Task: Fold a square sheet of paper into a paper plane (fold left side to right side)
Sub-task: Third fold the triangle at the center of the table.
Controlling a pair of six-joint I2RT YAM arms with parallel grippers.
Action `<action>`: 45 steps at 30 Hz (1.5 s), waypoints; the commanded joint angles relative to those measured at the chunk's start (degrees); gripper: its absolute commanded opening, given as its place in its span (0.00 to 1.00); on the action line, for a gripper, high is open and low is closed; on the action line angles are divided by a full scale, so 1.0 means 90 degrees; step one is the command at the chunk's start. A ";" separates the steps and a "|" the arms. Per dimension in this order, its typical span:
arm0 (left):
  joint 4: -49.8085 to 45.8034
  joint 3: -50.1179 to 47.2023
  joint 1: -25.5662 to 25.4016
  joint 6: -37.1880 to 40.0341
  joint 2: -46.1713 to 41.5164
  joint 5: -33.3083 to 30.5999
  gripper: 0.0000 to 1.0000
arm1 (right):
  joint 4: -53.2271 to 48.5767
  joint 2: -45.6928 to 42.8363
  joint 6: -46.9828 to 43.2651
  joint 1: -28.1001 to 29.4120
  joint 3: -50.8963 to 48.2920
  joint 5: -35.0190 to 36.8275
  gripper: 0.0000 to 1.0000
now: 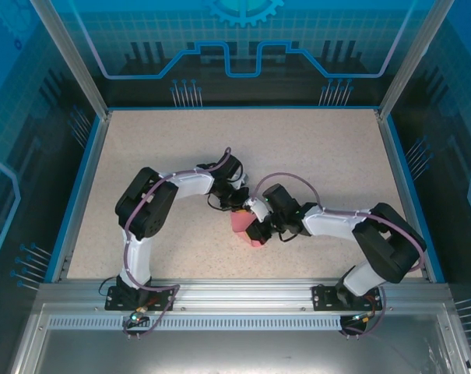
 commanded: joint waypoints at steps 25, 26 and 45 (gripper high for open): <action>-0.0366 -0.0030 -0.0114 0.0222 0.0241 -0.0125 0.06 | -0.0561 0.0780 0.0302 -0.0998 0.0590 -0.0069 0.00; -0.0365 -0.0036 -0.0119 0.0218 0.0245 -0.0127 0.06 | -0.0561 0.0790 0.0302 -0.1004 0.0593 -0.0063 0.00; -0.0368 -0.0050 -0.0124 0.0210 0.0250 -0.0134 0.06 | -0.0598 0.0800 0.0322 -0.1057 0.0594 0.0083 0.00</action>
